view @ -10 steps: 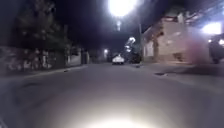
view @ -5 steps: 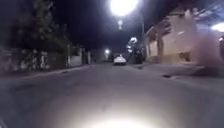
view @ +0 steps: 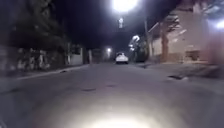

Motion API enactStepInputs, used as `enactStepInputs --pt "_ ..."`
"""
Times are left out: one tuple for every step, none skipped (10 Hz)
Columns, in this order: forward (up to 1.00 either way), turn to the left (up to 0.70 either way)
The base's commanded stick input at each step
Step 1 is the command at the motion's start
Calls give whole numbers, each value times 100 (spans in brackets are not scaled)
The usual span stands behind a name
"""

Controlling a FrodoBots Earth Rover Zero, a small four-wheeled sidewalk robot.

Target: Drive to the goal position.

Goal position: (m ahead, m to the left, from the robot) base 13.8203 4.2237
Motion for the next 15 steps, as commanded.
enactStepInputs --pt "100 0" --pt "100 0" --pt "100 0" --pt "100 0" --pt "100 0" --pt "100 0" --pt "100 0" --pt "100 0" --pt "100 0" --pt "100 0" --pt "100 0" --pt "100 0" --pt "100 0" --pt "100 0" --pt "100 0"
